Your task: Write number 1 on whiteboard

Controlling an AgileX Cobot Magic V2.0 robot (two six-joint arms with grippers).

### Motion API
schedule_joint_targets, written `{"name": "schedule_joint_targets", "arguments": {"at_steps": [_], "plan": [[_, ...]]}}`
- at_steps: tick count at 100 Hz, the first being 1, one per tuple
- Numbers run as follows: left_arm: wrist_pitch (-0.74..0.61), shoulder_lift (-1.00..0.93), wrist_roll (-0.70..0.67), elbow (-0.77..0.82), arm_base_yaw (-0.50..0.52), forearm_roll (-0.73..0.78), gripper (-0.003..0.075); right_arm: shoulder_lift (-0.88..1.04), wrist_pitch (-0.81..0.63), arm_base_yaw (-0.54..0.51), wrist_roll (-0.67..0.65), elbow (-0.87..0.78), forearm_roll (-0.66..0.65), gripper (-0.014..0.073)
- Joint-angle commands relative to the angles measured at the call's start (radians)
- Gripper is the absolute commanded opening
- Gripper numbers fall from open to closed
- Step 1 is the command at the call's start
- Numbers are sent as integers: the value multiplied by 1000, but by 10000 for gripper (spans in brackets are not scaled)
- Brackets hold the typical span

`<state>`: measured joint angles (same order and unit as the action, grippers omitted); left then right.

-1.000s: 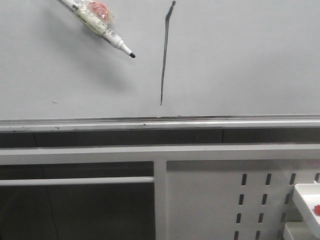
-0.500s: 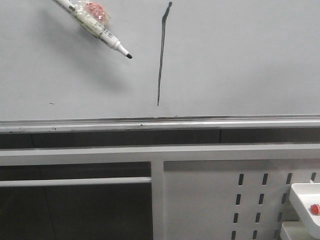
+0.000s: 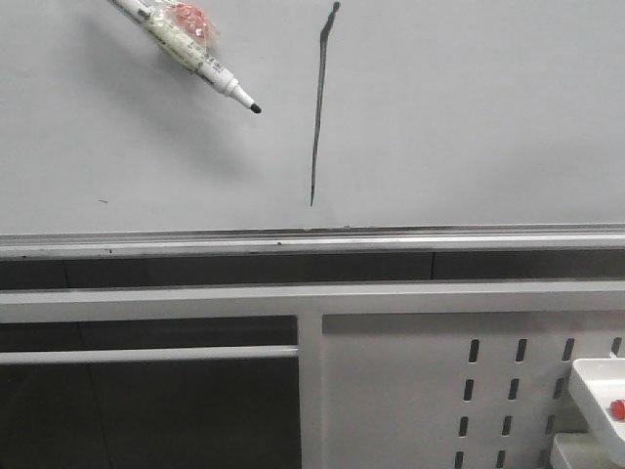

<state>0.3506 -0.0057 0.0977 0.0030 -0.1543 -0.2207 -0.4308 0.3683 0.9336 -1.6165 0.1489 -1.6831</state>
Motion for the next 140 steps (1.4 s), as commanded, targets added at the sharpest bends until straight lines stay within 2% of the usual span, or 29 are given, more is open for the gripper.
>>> {"name": "schedule_joint_targets", "arguments": {"at_steps": [1,17,26,43,51,61,66,84,95,114,140], "plan": [[-34,-22,-9,36,0,-22,-20,-4,18,-5,192,55,170,-71],[-34,-22,-9,36,0,-22,-20,-2,14,-5,620,109,601,-71],[-34,-22,-9,36,0,-22,-20,-2,16,-5,801,123,823,-71],[-34,-22,-9,36,0,-22,-20,28,-6,-23,1027,121,1041,-71],[-34,-22,-9,36,0,-22,-20,60,-59,-88,1172,121,1154,-71],[-34,-22,-9,36,0,-22,-20,108,-153,-208,1391,114,1400,-71],[-34,-22,-9,36,0,-22,-20,127,-228,-276,1473,88,1446,-71],[-34,-22,-9,36,0,-22,-20,152,-571,-507,1466,-77,1451,-71],[-34,-22,-9,36,0,-22,-20,152,-676,-588,1459,-174,1510,-71],[-34,-22,-9,36,0,-22,-20,188,-491,-633,1459,-170,1572,-71],[-34,-22,-9,36,0,-22,-20,292,-204,-640,1459,-170,1574,-71]]}}
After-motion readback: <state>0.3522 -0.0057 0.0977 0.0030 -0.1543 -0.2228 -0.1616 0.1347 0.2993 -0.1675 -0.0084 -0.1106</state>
